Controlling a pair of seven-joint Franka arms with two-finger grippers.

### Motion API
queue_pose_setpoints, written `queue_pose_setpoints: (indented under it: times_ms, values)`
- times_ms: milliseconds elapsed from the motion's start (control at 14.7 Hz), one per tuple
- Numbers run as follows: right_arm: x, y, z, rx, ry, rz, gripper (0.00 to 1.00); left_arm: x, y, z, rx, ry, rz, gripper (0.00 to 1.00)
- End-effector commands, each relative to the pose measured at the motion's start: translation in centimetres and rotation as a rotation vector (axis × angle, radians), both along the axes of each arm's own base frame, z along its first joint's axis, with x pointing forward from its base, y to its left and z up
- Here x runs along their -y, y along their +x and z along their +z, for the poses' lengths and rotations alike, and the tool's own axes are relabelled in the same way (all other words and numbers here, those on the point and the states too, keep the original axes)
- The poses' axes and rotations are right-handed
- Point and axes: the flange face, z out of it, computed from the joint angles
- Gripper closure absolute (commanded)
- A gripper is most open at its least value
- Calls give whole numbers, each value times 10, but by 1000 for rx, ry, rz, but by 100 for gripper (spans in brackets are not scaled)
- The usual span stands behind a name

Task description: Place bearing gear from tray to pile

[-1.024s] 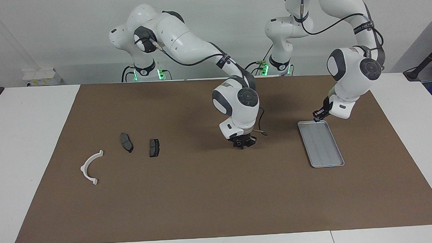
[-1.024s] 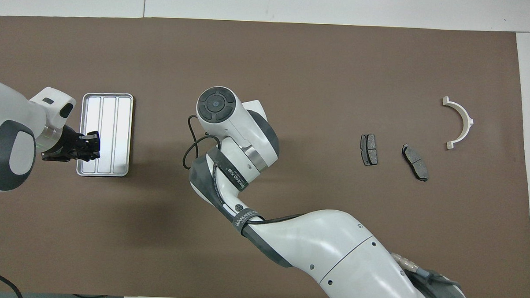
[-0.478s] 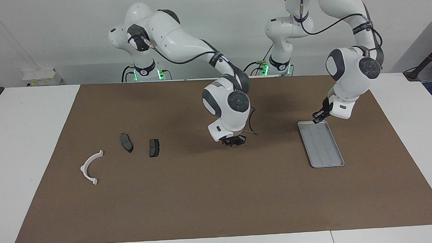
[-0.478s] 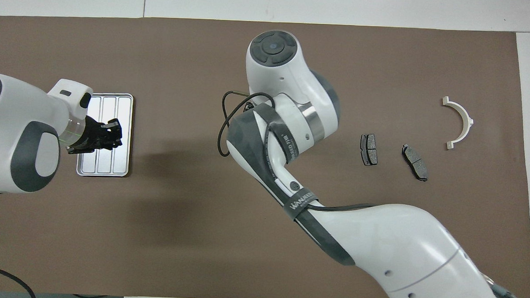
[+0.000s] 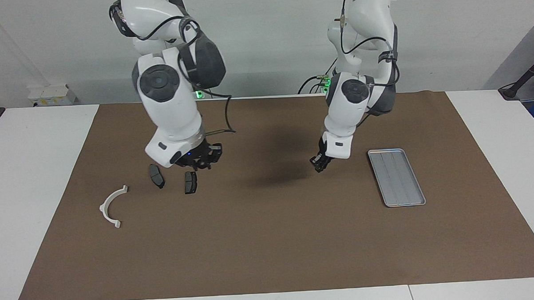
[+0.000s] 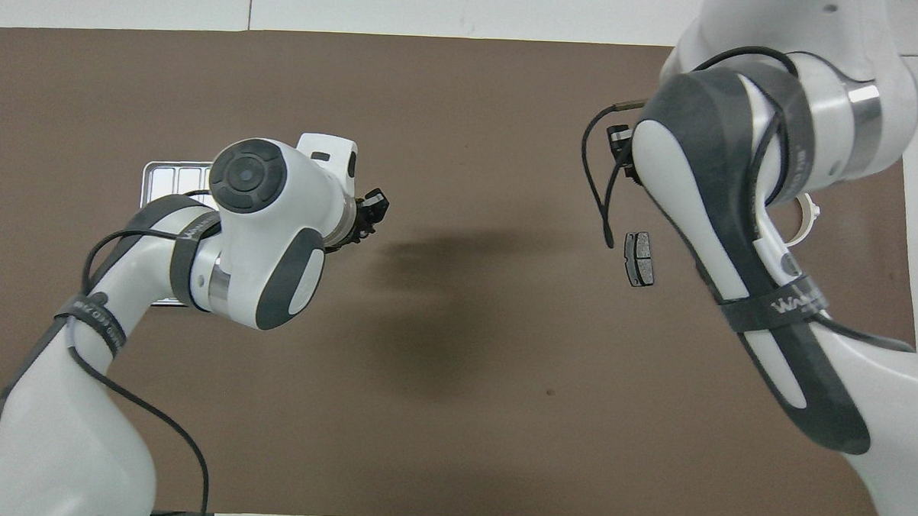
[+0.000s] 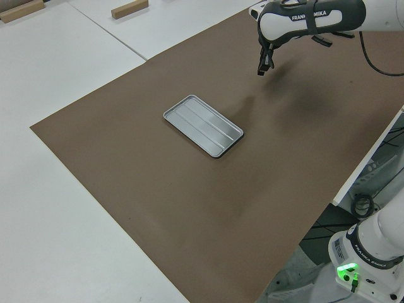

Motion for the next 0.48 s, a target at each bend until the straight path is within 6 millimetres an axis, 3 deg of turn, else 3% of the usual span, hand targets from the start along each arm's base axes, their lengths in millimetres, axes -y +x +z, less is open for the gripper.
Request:
queue_pose_setpoints:
  times_ms: [0,205,409]
  values:
    - [46,8,-20,20,-9,131,100,37,14,-32,9,-2,6,100]
    - [93,10,-73,82,0,185,100,43,8,-38,0,5,14,100]
    - [104,4,-122,151,-16,192,100,49,-3,-47,-18,17,-2,100]
